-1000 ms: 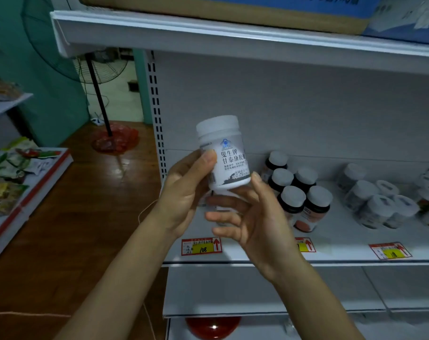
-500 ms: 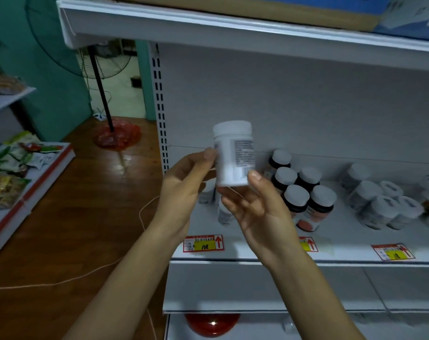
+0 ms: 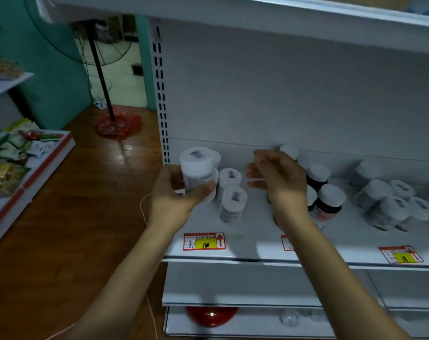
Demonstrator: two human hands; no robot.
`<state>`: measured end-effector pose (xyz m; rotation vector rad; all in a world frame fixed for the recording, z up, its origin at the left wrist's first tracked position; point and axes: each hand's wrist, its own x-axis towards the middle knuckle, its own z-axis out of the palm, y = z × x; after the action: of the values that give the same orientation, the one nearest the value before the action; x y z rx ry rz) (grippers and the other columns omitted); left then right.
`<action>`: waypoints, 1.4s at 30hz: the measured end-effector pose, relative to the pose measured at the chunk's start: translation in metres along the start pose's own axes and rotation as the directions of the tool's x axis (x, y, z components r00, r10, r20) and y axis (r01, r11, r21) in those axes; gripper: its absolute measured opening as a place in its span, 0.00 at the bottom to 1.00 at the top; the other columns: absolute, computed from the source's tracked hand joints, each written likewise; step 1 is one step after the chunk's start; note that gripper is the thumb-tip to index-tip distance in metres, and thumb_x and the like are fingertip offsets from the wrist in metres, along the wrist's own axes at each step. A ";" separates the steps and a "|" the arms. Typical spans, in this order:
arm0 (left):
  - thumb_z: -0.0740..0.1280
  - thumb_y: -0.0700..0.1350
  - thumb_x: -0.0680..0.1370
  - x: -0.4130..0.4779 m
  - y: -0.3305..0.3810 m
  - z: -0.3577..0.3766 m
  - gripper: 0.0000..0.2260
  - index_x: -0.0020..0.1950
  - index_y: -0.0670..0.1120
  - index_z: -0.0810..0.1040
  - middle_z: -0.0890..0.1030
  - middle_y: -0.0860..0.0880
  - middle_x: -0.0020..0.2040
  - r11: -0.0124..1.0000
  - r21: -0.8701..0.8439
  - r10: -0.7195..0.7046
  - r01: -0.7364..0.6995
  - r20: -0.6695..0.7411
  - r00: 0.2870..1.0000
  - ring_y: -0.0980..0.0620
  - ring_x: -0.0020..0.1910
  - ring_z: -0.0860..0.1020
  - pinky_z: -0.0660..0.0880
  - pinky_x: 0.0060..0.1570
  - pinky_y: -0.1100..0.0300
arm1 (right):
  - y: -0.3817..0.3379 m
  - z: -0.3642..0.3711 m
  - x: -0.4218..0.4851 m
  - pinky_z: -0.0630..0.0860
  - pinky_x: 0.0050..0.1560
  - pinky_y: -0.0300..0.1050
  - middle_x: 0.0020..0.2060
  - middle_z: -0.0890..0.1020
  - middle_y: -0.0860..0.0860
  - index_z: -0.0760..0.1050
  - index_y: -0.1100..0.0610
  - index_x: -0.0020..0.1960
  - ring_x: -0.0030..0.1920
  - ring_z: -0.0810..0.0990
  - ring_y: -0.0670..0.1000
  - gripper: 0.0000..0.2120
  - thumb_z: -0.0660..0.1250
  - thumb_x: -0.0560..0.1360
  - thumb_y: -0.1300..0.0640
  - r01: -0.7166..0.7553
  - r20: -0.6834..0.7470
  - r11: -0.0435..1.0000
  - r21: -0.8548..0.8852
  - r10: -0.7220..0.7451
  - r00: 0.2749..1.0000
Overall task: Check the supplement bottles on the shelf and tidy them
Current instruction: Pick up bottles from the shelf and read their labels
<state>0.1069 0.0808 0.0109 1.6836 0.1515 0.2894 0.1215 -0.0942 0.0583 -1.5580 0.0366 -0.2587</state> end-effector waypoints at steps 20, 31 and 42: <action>0.64 0.76 0.63 -0.017 -0.068 0.023 0.48 0.73 0.47 0.63 0.71 0.49 0.69 0.934 0.351 0.142 -0.063 -0.202 0.969 0.48 0.65 0.72 0.72 0.62 0.44 | 0.032 0.018 0.072 0.68 0.50 0.40 0.56 0.76 0.50 0.67 0.51 0.69 0.56 0.76 0.52 0.29 0.73 0.70 0.55 0.209 0.329 0.656 -0.726 0.064 0.942; 0.78 0.42 0.66 -0.020 0.047 0.024 0.26 0.60 0.48 0.72 0.81 0.65 0.50 0.922 -0.066 0.384 -0.382 0.030 0.923 0.63 0.51 0.80 0.76 0.49 0.68 | -0.100 0.001 0.021 0.79 0.38 0.42 0.38 0.84 0.45 0.78 0.51 0.48 0.34 0.83 0.42 0.18 0.66 0.71 0.37 0.188 0.398 0.863 -0.469 0.017 0.917; 0.67 0.58 0.69 -0.054 0.069 0.030 0.25 0.60 0.44 0.77 0.84 0.38 0.45 0.508 -0.735 -0.088 0.448 0.474 0.876 0.51 0.33 0.82 0.81 0.36 0.58 | -0.062 -0.017 0.008 0.77 0.57 0.51 0.56 0.80 0.63 0.72 0.56 0.66 0.57 0.80 0.61 0.22 0.64 0.72 0.60 -0.068 0.604 0.984 0.166 -0.047 0.796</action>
<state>0.0585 0.0279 0.0707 0.6848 -0.0236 -0.2177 0.1171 -0.1113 0.1200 -1.3956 -0.4746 0.2565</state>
